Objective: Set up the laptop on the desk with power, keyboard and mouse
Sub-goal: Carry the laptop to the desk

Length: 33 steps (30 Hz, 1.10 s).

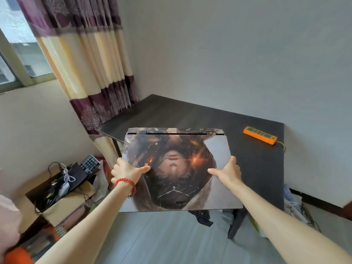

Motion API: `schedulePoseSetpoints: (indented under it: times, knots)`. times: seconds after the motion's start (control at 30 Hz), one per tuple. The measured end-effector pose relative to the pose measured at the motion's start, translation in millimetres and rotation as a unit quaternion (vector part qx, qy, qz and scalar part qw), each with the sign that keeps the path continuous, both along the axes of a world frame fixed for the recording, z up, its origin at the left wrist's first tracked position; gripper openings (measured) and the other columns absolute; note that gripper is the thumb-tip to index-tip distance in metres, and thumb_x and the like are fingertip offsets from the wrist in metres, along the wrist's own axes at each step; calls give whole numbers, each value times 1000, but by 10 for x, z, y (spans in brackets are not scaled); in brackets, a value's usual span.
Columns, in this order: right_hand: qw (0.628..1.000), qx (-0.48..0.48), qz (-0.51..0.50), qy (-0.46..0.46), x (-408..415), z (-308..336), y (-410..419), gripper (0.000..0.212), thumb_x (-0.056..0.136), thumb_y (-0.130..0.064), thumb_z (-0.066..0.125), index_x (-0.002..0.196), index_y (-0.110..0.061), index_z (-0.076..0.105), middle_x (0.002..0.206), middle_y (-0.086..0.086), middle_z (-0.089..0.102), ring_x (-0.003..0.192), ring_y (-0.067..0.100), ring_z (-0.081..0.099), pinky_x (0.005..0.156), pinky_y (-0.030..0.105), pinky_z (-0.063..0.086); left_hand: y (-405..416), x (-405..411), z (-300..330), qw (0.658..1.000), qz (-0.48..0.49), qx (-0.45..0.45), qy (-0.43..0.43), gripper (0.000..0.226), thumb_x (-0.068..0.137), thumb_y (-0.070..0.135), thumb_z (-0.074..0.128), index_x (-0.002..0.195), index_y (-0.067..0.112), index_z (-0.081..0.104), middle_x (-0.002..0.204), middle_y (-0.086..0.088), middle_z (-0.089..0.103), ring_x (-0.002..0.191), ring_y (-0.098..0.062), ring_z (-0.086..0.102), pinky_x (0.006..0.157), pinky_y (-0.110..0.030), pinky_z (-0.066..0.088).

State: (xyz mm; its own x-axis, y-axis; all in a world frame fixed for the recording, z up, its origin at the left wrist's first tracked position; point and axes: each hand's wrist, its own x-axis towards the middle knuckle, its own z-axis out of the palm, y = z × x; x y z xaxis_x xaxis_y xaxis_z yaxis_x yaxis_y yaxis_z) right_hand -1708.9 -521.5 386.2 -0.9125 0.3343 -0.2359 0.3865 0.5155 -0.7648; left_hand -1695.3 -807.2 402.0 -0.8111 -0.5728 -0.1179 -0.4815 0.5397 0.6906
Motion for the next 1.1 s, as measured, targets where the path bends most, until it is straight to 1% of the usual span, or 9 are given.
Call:
schedulePoseSetpoints:
  times: [0.2,0.37,0.5,0.67,0.8,0.97,1.1]
  knots:
    - [999,1,-20,-26,-1648,-293,124,98,68,-36,79,139,-14,15,139,20,35,126,38,38,100,52,39,93,-1761,-346,999,-19,6,-27,95,59,54,78,127,3,35,127,-21,48,116,-39,45,96,-52,42]
    - [996,16,-44,-74,-2708,-454,71,101,68,-37,79,141,-15,13,144,18,32,129,37,37,102,54,39,44,-2974,-557,997,-33,23,-67,91,58,55,78,123,6,37,124,-19,49,112,-37,47,93,-52,45]
    - [991,14,-76,-113,-3433,-677,-77,102,67,-37,79,141,-15,13,143,18,33,129,37,37,102,54,39,-94,-3893,-803,993,-55,34,-101,91,56,55,79,121,7,38,122,-18,50,111,-37,48,93,-53,45]
    - [979,5,-141,-146,-4176,-1025,-322,95,68,-34,78,139,-12,18,138,19,38,125,38,41,99,54,40,-264,-5009,-1221,983,-109,22,-147,91,56,51,80,121,4,38,125,-20,48,114,-39,46,96,-54,42]
    - [965,-22,-204,-162,-4649,-1259,-494,85,72,-30,76,134,-7,23,133,21,42,121,39,42,99,54,40,-286,-5860,-1483,969,-172,13,-176,94,61,50,79,129,4,33,132,-21,44,120,-40,42,100,-55,38]
    - [951,-20,-262,-164,-5090,-1404,-480,79,74,-29,74,133,-7,26,132,19,43,123,39,39,100,53,37,-130,-6579,-1678,956,-224,-2,-191,96,64,47,78,134,3,29,135,-22,41,124,-40,39,102,-54,35]
    - [947,3,-275,-169,-5316,-1499,-374,78,74,-29,74,132,-8,27,132,18,44,123,38,38,100,50,35,57,-6872,-1834,952,-239,8,-192,97,64,44,79,135,2,28,136,-23,41,124,-41,38,102,-55,35]
